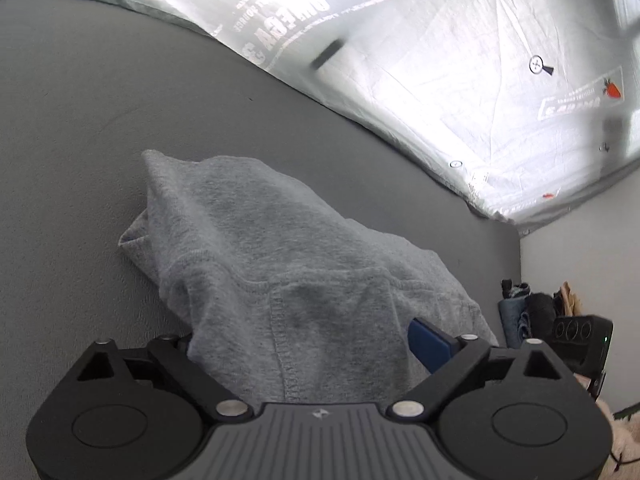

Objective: Fold clothes
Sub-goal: 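Grasp the hoodie bundle with both tools and lift it off the table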

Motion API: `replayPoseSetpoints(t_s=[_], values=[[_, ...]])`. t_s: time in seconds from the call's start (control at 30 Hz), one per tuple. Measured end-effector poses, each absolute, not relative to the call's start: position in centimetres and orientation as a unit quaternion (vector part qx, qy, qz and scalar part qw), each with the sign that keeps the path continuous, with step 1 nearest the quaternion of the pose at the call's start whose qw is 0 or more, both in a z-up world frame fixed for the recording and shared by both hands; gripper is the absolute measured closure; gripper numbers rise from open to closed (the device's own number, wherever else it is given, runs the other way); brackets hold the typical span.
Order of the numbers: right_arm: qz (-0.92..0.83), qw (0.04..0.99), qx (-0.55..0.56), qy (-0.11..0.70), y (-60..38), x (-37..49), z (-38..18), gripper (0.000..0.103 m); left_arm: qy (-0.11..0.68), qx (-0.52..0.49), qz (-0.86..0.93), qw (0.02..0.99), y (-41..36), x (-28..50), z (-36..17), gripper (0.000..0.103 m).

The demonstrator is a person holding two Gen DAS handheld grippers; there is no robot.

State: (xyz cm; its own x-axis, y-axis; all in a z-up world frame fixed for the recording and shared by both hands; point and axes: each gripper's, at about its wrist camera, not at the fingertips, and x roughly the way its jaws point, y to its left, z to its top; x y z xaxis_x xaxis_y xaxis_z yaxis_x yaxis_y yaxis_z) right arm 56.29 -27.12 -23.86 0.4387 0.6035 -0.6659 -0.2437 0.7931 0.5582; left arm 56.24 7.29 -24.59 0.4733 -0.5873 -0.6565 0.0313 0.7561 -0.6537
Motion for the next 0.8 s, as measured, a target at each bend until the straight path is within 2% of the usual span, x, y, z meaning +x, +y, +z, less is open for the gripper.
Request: replayPoseSetpoints(t_s=[0.03,0.07,0.13,0.27,0.4,0.6,0.63,0.7,0.8], values=[[0.252,0.827,0.191,0.465,-26.9,56.0,-23.6,0.013,0.474,-0.291,-0.185,0.81,7.1,55.8,-24.4,0.029],[0.247,0.829,0.189,0.466,-26.7,55.7,-23.4,0.025,0.471,-0.284,-0.184,0.815,6.7,55.3,-24.0,0.038],[0.234,0.829,0.213,0.462,-26.7,54.8,-22.7,0.034,0.464,-0.267,-0.189,0.823,5.6,54.2,-23.0,0.045],[0.203,0.849,0.207,0.441,-26.0,52.5,-20.9,0.066,0.443,-0.224,-0.21,0.842,3.2,51.7,-20.2,0.047],[0.187,0.865,0.215,0.414,-25.2,50.0,-18.0,0.073,0.413,-0.231,-0.236,0.849,1.8,49.5,-17.3,0.051],[0.194,0.882,0.242,0.354,-24.6,45.2,-13.0,0.076,0.383,-0.213,-0.26,0.86,-0.3,46.0,-14.0,0.051],[0.195,0.886,0.242,0.344,-24.5,44.5,-12.1,0.076,0.371,-0.221,-0.279,0.858,-0.5,45.4,-13.2,0.058],[0.199,0.892,0.245,0.325,-24.6,43.1,-10.4,0.078,0.347,-0.232,-0.313,0.853,-1.0,44.4,-11.6,0.06],[0.193,0.902,0.23,0.31,-24.0,41.7,-8.6,0.083,0.325,-0.162,-0.319,0.875,-2.9,43.2,-9.5,0.06]])
